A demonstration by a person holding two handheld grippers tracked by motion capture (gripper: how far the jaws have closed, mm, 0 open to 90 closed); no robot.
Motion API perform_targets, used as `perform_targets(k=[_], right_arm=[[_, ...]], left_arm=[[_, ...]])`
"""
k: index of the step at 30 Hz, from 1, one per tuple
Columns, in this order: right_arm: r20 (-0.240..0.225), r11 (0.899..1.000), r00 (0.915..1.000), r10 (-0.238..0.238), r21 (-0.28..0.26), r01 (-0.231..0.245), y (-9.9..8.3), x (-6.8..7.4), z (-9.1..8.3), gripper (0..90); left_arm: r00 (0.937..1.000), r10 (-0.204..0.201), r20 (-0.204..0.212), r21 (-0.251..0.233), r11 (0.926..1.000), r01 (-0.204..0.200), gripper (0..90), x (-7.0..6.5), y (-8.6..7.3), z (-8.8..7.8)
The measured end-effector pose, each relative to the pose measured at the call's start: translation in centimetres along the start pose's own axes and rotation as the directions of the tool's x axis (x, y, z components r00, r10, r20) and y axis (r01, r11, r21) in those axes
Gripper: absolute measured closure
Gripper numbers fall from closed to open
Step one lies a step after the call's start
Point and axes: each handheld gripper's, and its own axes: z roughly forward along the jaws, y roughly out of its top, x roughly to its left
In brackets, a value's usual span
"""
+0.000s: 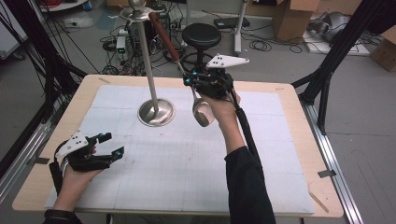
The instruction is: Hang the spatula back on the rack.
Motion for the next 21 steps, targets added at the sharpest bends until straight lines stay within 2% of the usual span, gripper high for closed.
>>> perform_targets(k=[10,21], right_arm=[[0.001,1.0,1.0,-0.005,0.002,0.005,0.0,0.8,1.8,85.1],[0.025,0.998,0.9996,-0.009,0.063,0.008,0.3,1.6,4.8,85.1]], left_arm=[[1.0,0.001,0.003,0.004,1.0,-0.001,20.2,0.0,0.0,0.1],[1.0,0.005,0.005,0.002,1.0,-0.005,20.2,0.0,0.0,0.1]])
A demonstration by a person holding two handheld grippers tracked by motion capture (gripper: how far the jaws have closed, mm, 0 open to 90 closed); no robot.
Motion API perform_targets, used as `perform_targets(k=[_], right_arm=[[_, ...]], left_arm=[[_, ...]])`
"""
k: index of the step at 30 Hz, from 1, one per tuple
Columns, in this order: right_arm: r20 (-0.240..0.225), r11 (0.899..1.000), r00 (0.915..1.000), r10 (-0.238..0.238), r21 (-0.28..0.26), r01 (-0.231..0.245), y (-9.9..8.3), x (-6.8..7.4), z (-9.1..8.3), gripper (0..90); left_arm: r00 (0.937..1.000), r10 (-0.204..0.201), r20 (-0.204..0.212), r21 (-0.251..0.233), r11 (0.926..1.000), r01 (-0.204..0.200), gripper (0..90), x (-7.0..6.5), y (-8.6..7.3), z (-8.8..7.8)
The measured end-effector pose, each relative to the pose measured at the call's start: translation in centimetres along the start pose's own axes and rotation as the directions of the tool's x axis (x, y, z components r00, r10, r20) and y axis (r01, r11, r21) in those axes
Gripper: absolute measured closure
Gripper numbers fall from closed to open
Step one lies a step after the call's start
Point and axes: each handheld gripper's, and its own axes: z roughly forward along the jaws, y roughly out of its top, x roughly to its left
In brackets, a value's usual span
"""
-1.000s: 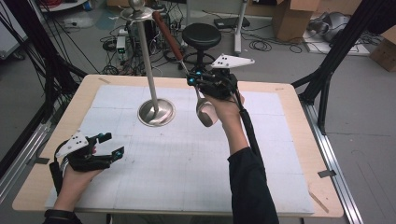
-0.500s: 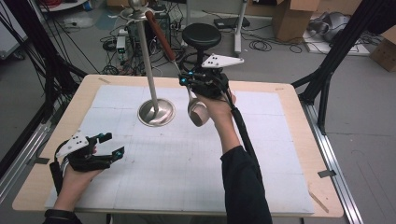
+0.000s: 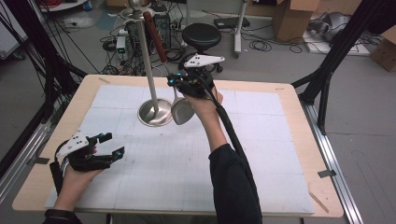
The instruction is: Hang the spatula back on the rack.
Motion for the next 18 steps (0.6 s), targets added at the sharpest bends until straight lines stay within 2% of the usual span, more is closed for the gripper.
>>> perform_targets(k=[7,18], right_arm=[[-0.008,1.0,1.0,0.006,0.024,-0.005,0.0,0.2,1.4,85.1],[-0.008,0.998,1.0,0.0,0.059,0.001,0.3,0.1,2.3,84.9]], left_arm=[[1.0,-0.002,0.003,-0.002,1.0,0.002,20.2,-0.1,0.0,0.0],[1.0,-0.001,0.007,0.001,1.0,0.001,20.2,-0.1,0.0,0.0]])
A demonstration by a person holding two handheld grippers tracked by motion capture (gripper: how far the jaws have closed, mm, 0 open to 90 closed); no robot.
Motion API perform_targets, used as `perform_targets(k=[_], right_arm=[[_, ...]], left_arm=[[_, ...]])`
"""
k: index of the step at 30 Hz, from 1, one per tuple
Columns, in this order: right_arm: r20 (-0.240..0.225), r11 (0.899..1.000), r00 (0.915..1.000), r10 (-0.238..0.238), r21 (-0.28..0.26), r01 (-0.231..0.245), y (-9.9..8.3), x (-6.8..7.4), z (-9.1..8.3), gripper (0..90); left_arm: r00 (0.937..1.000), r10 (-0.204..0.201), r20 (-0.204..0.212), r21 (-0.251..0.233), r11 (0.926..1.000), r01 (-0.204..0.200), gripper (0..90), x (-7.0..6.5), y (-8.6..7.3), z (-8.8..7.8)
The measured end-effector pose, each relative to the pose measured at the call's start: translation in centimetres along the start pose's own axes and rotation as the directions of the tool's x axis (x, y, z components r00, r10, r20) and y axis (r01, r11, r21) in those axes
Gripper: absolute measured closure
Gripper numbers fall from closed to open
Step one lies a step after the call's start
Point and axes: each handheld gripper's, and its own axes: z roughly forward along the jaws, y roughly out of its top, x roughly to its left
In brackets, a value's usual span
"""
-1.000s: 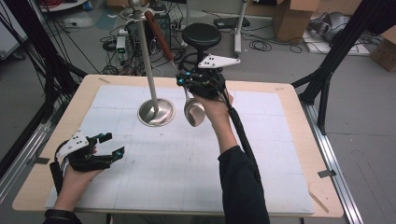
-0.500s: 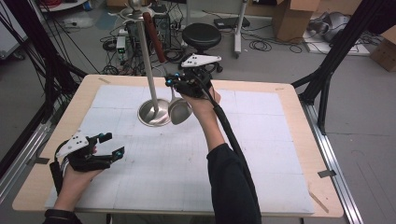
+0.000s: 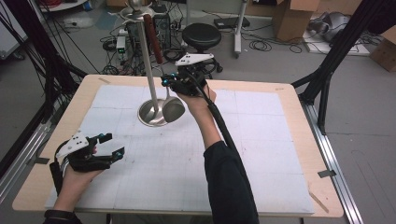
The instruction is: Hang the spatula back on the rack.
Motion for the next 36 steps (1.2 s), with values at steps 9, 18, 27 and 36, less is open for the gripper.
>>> perform_targets(k=[9,18,27,36], right_arm=[[0.018,1.0,0.9995,-0.027,0.01,0.027,0.1,0.0,0.5,77.3],[0.056,0.998,0.997,-0.052,0.029,0.051,-0.2,0.2,-1.4,52.8],[0.073,0.996,0.9958,-0.056,0.067,0.051,-4.0,-0.8,-6.0,41.3],[0.099,0.999,0.9947,0.027,0.032,-0.03,-9.2,-2.1,-11.0,35.0]], left_arm=[[1.0,0.0,-0.002,0.002,1.0,0.0,20.2,0.0,0.0,0.1],[1.0,0.001,-0.006,0.009,1.0,-0.001,20.1,0.0,-0.1,0.1],[0.9998,0.008,-0.017,0.011,0.9999,-0.008,20.2,0.1,-0.1,0.1],[0.9994,0.013,-0.031,0.013,0.9998,-0.012,20.1,0.1,-0.1,0.3]])
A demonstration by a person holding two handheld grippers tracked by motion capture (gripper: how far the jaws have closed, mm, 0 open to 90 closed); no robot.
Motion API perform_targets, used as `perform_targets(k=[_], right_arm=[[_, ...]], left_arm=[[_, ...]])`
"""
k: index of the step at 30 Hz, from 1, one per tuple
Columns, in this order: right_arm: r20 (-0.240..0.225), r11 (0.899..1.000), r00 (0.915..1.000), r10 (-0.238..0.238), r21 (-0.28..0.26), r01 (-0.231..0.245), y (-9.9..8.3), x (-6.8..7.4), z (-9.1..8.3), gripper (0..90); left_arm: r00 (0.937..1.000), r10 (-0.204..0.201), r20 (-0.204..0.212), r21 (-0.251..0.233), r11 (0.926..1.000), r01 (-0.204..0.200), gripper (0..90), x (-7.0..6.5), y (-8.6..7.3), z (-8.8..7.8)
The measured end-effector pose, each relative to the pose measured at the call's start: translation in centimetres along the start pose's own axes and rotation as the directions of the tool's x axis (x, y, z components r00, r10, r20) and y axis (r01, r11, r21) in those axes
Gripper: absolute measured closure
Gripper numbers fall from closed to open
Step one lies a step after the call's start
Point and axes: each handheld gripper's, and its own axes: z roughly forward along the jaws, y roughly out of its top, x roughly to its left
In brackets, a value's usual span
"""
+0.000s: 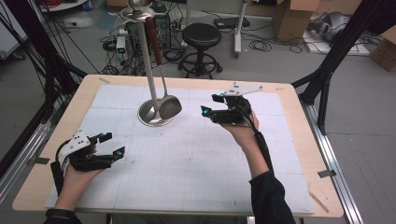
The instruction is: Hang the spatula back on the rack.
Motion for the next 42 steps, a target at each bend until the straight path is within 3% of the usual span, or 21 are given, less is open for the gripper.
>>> perform_targets(k=[12,18,26,34,42], right_arm=[[0.068,0.998,0.9955,0.066,-0.015,-0.065,-6.4,-1.1,-4.3,24.5],[0.11,0.991,0.9849,0.133,-0.033,-0.13,-10.0,-2.0,-6.6,21.0],[0.163,0.98,0.9666,0.198,-0.016,-0.198,-13.8,-3.2,-8.2,16.1],[0.217,0.972,0.9504,0.223,0.025,-0.234,-15.7,-4.1,-8.7,15.9],[0.233,0.971,0.9457,0.227,0.021,-0.238,-16.5,-4.5,-8.9,15.9]], left_arm=[[0.9987,0.004,-0.05,-0.008,1.0,-0.004,19.6,0.7,-0.1,0.2],[0.9969,0.015,-0.077,-0.01,0.9998,-0.015,18.9,0.9,-0.2,0.3],[0.995,0.03,-0.095,0.006,0.9995,-0.03,18.8,0.9,-0.3,0.3],[0.9944,0.028,-0.102,0.016,0.9995,-0.026,19.1,0.9,-0.3,0.3],[0.9942,0.031,-0.103,0.025,0.9993,-0.028,19.3,0.9,-0.4,0.4]])
